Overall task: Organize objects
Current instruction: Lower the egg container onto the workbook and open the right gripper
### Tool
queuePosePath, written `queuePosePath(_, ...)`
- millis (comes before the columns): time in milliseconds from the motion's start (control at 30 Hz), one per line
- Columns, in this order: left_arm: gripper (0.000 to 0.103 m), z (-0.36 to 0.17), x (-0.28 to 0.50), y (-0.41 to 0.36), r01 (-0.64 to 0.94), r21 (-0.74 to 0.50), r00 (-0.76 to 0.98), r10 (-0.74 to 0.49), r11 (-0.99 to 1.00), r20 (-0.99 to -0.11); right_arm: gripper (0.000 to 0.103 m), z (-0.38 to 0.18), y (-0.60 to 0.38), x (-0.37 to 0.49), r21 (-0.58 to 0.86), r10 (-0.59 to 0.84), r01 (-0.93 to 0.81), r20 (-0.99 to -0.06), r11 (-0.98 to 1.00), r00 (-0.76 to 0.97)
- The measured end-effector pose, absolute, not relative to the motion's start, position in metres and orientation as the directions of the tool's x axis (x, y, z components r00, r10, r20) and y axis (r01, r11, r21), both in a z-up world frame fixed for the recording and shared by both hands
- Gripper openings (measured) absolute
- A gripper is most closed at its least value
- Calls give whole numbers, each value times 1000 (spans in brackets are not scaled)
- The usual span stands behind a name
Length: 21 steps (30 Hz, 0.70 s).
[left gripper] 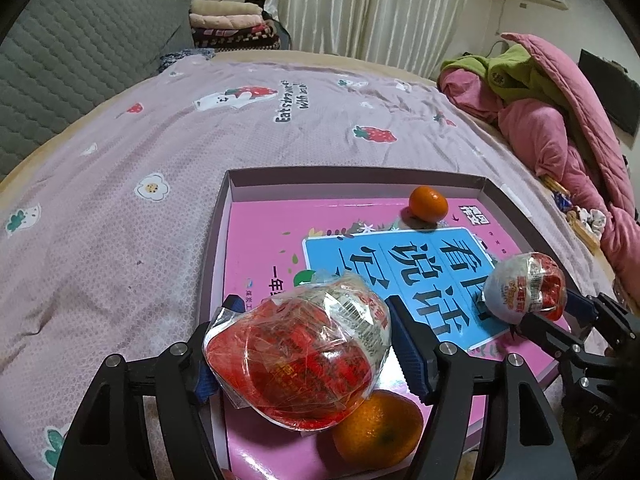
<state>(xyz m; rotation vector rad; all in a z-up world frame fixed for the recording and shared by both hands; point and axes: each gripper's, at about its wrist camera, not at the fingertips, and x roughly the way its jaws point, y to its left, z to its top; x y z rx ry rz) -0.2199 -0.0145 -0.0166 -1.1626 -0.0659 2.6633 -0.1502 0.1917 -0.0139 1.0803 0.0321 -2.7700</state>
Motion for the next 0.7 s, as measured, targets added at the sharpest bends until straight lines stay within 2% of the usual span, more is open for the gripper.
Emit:
queuePosePath(200, 77, -15, -219, -14, -200, -136, -664, 237, -970, -709, 61, -12, 193, -149, 49, -152, 161, -669, -986, -728)
queuePosePath(700, 78, -7, -214, -16, -203, -127, -687, 234, -971, -688, 62, -11, 193, -147, 51, -158, 165, -662, -985, -733)
